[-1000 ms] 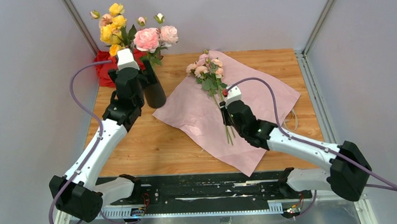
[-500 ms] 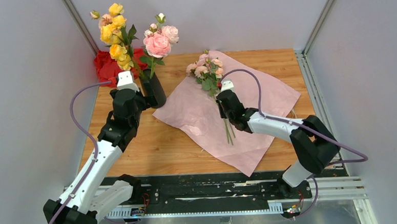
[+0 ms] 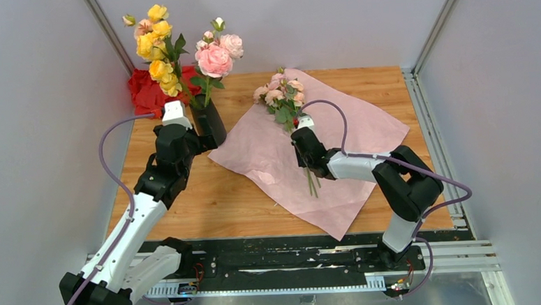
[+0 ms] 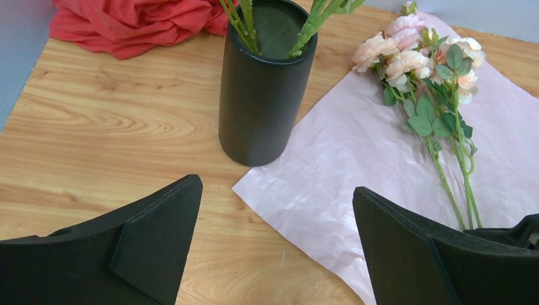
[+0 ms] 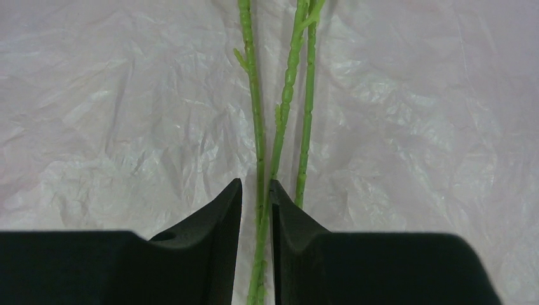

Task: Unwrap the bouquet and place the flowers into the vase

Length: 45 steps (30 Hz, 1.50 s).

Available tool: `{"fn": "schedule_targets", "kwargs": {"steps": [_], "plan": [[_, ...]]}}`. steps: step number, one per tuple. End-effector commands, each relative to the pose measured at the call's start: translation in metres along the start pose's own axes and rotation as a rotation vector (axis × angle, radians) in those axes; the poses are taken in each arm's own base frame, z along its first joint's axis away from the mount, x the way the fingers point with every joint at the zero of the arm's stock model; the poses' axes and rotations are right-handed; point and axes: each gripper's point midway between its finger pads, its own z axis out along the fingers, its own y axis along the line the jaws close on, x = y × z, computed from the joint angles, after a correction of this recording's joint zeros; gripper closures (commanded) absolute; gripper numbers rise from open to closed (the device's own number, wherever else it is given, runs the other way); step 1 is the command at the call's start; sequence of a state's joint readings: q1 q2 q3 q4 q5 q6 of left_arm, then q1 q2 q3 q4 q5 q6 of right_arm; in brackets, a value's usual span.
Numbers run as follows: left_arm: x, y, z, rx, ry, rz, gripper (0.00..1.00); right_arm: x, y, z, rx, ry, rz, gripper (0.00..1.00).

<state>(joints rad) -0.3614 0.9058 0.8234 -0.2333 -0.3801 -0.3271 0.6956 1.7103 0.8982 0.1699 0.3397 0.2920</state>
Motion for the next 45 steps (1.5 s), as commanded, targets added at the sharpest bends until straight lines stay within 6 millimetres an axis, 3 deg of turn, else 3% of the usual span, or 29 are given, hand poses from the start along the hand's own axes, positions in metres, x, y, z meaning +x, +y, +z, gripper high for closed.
{"fn": "schedule_targets", "kwargs": {"steps": [1,12,23,35,38,42,45], "plan": [[0.002,-0.002,-0.002,0.015,0.002,-0.01,0.0,0.005,-0.007,0.005,0.024,0.002,0.027,0.75],[0.005,-0.002,-0.002,0.019,0.009,-0.011,0.0,-0.007,-0.023,-0.012,0.054,-0.07,0.086,0.74],[0.008,-0.004,0.0,0.026,0.016,-0.01,0.0,0.012,-0.043,-0.006,0.098,-0.024,0.12,0.74],[0.009,-0.004,0.001,0.029,0.02,-0.005,0.0,0.04,-0.035,0.011,0.071,0.057,0.116,0.74],[0.011,-0.005,0.002,0.032,0.025,-0.004,0.0,0.041,-0.034,0.011,0.066,0.063,0.116,0.98],[0.009,-0.008,0.0,0.051,0.025,-0.005,0.0,0.031,-0.034,0.004,0.061,0.041,0.135,1.0],[0.008,-0.015,-0.002,0.086,0.033,-0.004,0.0,0.009,-0.035,-0.013,0.044,-0.025,0.164,1.0]]}}
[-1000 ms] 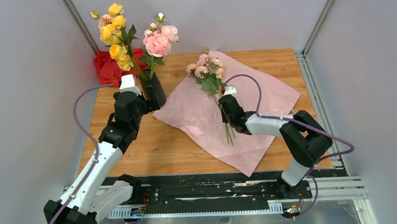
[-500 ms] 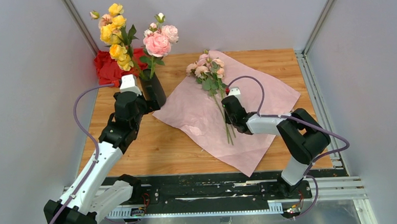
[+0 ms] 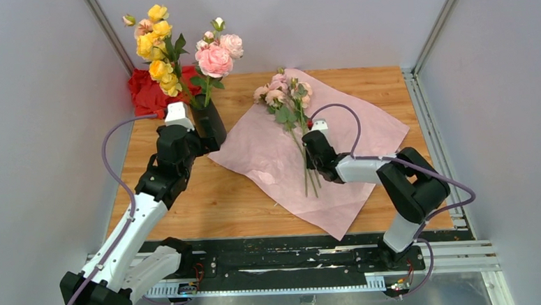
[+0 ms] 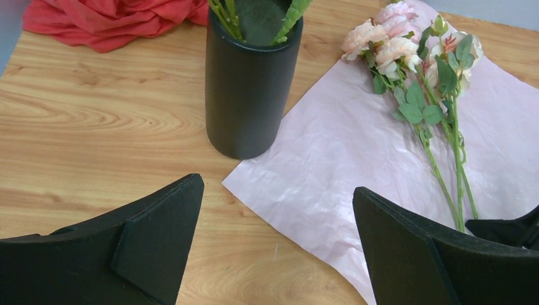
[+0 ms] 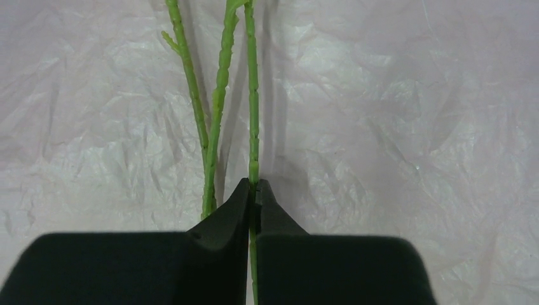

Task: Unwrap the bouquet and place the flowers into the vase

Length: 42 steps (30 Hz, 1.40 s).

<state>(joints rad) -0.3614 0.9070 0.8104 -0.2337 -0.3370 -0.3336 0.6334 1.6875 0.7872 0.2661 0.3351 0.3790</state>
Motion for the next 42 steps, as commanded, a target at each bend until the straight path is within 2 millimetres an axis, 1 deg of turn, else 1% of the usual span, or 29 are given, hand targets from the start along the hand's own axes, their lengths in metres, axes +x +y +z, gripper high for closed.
{"fn": "schedule_targets", "kwargs": {"steps": [1,3,5,7,10,11,12,14,17,20,24,25,26,28,29,33,37,42], "plan": [[0.0,-0.013,-0.003,0.063,0.011,-0.003,0.0,-0.02,-0.008,-0.025,-0.008,-0.046,0.044,1.0],[0.0,-0.022,-0.005,0.091,0.016,0.0,0.0,-0.05,-0.009,-0.05,-0.029,-0.129,0.067,1.0],[0.002,-0.034,-0.007,0.127,0.029,0.006,0.0,-0.073,-0.011,-0.074,-0.047,-0.199,0.081,1.0],[0.005,-0.047,-0.009,0.167,0.038,0.003,0.0,-0.093,-0.014,-0.097,-0.065,-0.261,0.09,1.0],[0.008,-0.07,-0.012,0.241,0.047,-0.015,0.0,-0.112,-0.018,-0.124,-0.081,-0.311,0.082,1.0],[0.009,-0.081,-0.015,0.275,0.047,-0.025,0.0,-0.114,-0.02,-0.132,-0.082,-0.315,0.076,1.0],[0.01,-0.088,-0.015,0.295,0.052,-0.027,0.0,-0.12,-0.021,-0.139,-0.09,-0.334,0.08,1.0],[0.009,-0.106,-0.018,0.35,0.055,-0.04,0.0,-0.123,-0.025,-0.148,-0.093,-0.364,0.085,1.0],[0.01,-0.125,-0.022,0.403,0.066,-0.043,0.0,-0.122,-0.027,-0.153,-0.095,-0.374,0.087,1.0],[0.014,-0.143,-0.025,0.452,0.078,-0.047,0.0,-0.121,-0.022,-0.159,-0.136,-0.37,0.103,1.0],[0.019,-0.165,-0.026,0.532,0.085,-0.08,0.0,-0.129,-0.012,-0.174,-0.205,-0.398,0.123,1.0],[0.024,-0.171,-0.025,0.551,0.101,-0.089,0.0,-0.13,-0.009,-0.179,-0.222,-0.403,0.125,1.0],[0.019,-0.18,-0.025,0.59,0.084,-0.112,0.0,-0.131,-0.006,-0.184,-0.239,-0.408,0.125,1.0],[0.015,-0.199,-0.026,0.666,0.083,-0.123,0.0,-0.132,0.002,-0.195,-0.271,-0.424,0.105,1.0],[0.01,-0.207,-0.027,0.698,0.079,-0.128,0.01,-0.132,0.007,-0.201,-0.286,-0.434,0.088,1.0],[-0.009,-0.232,-0.03,0.795,0.062,-0.181,0.01,-0.138,0.026,-0.227,-0.329,-0.484,0.032,1.0],[-0.018,-0.248,-0.03,0.848,0.047,-0.252,0.01,-0.136,0.038,-0.238,-0.366,-0.481,0.001,1.0],[-0.016,-0.256,-0.016,0.838,0.035,-0.325,0.02,-0.133,0.051,-0.242,-0.39,-0.48,-0.019,1.0]]}}
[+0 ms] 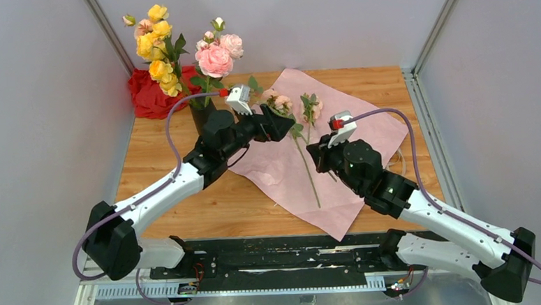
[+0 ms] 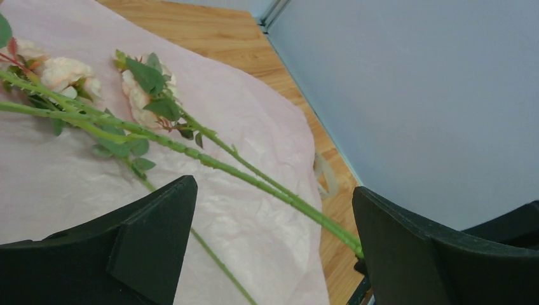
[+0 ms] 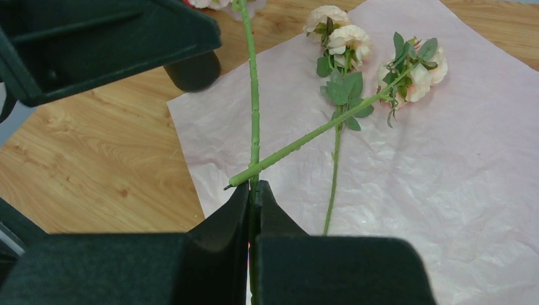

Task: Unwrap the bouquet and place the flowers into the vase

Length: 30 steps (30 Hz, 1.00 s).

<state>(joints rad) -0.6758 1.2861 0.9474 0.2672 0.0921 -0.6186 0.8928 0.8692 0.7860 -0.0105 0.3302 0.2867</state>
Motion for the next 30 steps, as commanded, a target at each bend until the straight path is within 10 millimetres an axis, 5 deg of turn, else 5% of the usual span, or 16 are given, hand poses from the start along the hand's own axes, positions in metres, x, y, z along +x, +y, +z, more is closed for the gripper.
{"fn": "schedule_targets", "kwargs": {"steps": [1,16,18,21,26,30], "plan": [[-0.011,-0.014,0.014,0.068,-0.072,-0.073,0.02,-0.015,0.01,-0.004,-0.006,-0.034,-0.02,1.0],[0.01,0.001,0.037,0.05,-0.072,-0.172,0.12,-0.026,0.016,-0.017,-0.027,-0.068,-0.038,1.0],[0.008,0.0,0.04,0.053,-0.075,-0.167,0.22,-0.023,0.015,-0.017,-0.025,-0.063,-0.039,1.0],[0.006,-0.001,0.043,0.054,-0.077,-0.166,0.56,-0.017,0.013,-0.016,-0.017,-0.049,-0.044,1.0],[0.012,0.001,0.051,0.053,-0.059,-0.173,0.96,-0.01,0.013,-0.017,-0.023,-0.035,-0.038,1.0],[0.017,0.0,0.057,0.061,-0.041,-0.172,1.0,-0.008,0.012,-0.016,-0.017,-0.029,-0.044,1.0]]}}
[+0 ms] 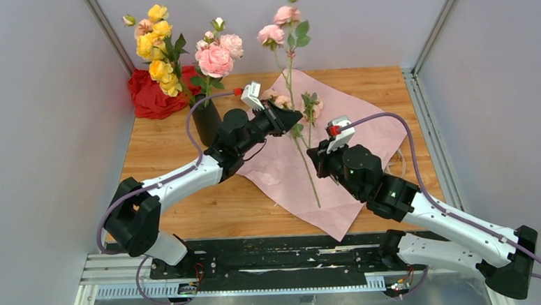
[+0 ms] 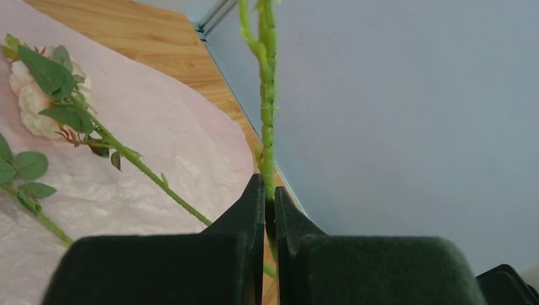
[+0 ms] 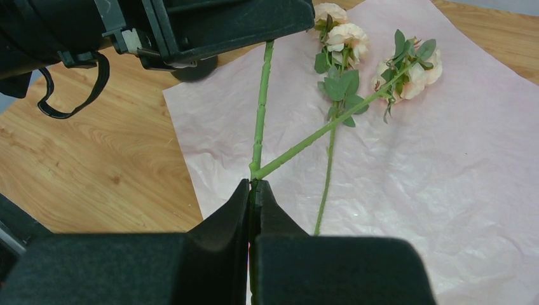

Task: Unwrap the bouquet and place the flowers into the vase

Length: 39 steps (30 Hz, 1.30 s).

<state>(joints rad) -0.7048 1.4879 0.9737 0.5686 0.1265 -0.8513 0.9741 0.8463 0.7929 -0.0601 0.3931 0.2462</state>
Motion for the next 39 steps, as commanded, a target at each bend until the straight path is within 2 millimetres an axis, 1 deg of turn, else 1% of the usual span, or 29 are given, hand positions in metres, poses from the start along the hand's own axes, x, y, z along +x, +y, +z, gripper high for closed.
{"fn": "schedule_targets", "kwargs": {"steps": [1,3,4,8,10,12,17,21,23,24,26,27,29,30,31,33,34,35,36,39], "plan": [[0.005,0.024,0.007,-0.067,0.008,0.053,1.0,-0.012,0.001,-0.005,-0.002,-0.043,0.016,1.0],[0.004,0.021,0.007,-0.056,0.008,0.062,1.0,-0.011,0.002,-0.004,-0.002,-0.039,0.014,1.0],[0.002,0.018,0.007,-0.05,0.004,0.068,1.0,-0.011,0.002,-0.004,-0.003,-0.039,0.015,0.94],[-0.007,0.005,0.005,-0.016,-0.005,0.117,1.0,-0.011,0.004,-0.004,-0.016,-0.041,0.011,0.63],[-0.015,-0.003,0.005,-0.013,-0.002,0.157,1.0,-0.011,0.002,-0.006,-0.013,-0.041,0.01,0.54],[-0.021,-0.007,0.003,-0.02,0.007,0.202,1.0,-0.011,-0.001,-0.008,-0.004,-0.048,0.012,0.5],[-0.039,-0.026,-0.007,0.003,0.0,0.309,1.0,-0.011,-0.012,-0.012,0.04,-0.081,0.02,0.48],[-0.054,-0.047,-0.027,0.035,-0.031,0.401,1.0,0.0,-0.019,-0.009,0.075,-0.064,0.007,0.48],[-0.057,-0.056,-0.037,0.057,-0.034,0.453,1.0,-0.003,-0.016,-0.004,0.075,-0.081,0.013,0.47],[-0.056,-0.062,-0.042,0.075,-0.027,0.479,1.0,-0.003,-0.015,-0.001,0.073,-0.082,0.01,0.47],[-0.05,-0.071,-0.052,0.112,-0.006,0.535,1.0,-0.011,-0.012,0.002,0.07,-0.104,0.006,0.43],[-0.042,-0.07,-0.056,0.117,0.013,0.562,1.0,-0.018,-0.012,0.003,0.071,-0.12,0.003,0.41],[-0.037,-0.069,-0.065,0.113,0.02,0.607,1.0,-0.037,-0.008,0.003,0.066,-0.154,-0.005,0.37],[-0.031,-0.063,-0.068,0.1,0.031,0.62,1.0,-0.047,-0.006,0.002,0.058,-0.17,-0.009,0.36],[-0.03,-0.06,-0.071,0.09,0.031,0.634,1.0,-0.06,-0.001,0.002,0.043,-0.19,-0.01,0.35],[-0.027,-0.053,-0.075,0.07,0.034,0.646,1.0,-0.073,0.004,0.003,0.024,-0.206,-0.015,0.35],[-0.03,-0.052,-0.078,0.059,0.019,0.654,1.0,-0.08,0.008,0.003,0.01,-0.217,-0.013,0.35],[-0.03,-0.051,-0.08,0.053,0.015,0.658,1.0,-0.082,0.01,0.004,0.007,-0.218,-0.013,0.35],[-0.037,-0.055,-0.085,0.045,-0.013,0.668,1.0,-0.08,0.01,0.006,0.006,-0.214,-0.015,0.35],[-0.058,-0.068,-0.103,0.029,-0.097,0.695,1.0,-0.063,0.006,0.012,0.031,-0.182,-0.019,0.35]]}}
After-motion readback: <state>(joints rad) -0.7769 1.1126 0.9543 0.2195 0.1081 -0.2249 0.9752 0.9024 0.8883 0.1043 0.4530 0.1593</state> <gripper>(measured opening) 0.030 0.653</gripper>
